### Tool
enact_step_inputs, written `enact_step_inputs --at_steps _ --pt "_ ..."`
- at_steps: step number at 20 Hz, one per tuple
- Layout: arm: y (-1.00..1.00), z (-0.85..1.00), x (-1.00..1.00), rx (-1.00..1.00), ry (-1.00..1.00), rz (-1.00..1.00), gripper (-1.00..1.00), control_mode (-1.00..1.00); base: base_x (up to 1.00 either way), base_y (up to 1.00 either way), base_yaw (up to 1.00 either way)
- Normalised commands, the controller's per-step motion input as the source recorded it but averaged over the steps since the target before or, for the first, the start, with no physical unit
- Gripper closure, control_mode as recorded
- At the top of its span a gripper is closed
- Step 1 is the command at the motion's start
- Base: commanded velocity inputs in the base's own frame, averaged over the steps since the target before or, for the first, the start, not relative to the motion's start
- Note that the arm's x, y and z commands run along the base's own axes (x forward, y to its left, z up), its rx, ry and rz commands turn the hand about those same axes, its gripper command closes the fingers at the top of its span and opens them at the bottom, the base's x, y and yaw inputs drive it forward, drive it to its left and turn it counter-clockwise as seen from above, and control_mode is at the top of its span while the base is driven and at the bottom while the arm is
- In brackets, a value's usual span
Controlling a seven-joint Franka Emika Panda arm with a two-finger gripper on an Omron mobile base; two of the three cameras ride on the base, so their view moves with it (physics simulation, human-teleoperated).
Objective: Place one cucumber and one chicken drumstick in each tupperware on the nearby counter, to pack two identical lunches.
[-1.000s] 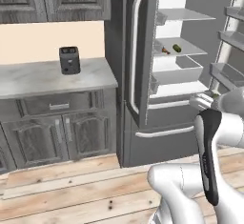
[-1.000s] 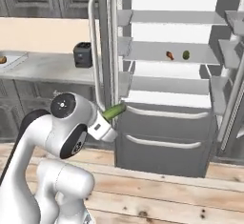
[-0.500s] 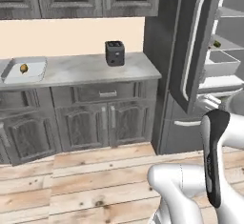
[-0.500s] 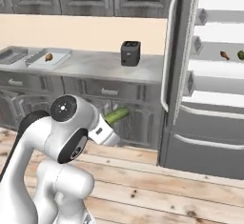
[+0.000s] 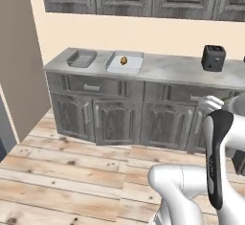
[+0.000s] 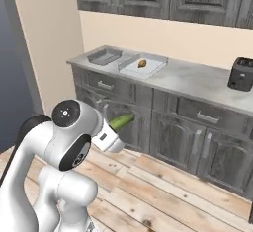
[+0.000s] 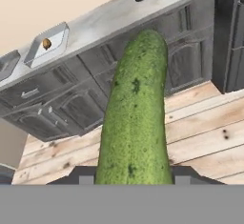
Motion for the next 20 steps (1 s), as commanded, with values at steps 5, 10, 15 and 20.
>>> enact_step_inputs --at_steps 5,10,15,20 --pt "0.00 0.00 0.00 0.00 0.00 0.00 1.00 1.00 1.00 0.40 0.24" --pt "0.00 0.00 0.00 0.00 0.00 0.00 1.00 1.00 1.00 0.29 0.01" --pt "0.00 0.00 0.00 0.00 0.00 0.00 1.00 1.00 1.00 0.21 -0.08" --pt "0.00 0.00 0.00 0.00 0.00 0.00 1.00 1.00 1.00 0.00 -0.25"
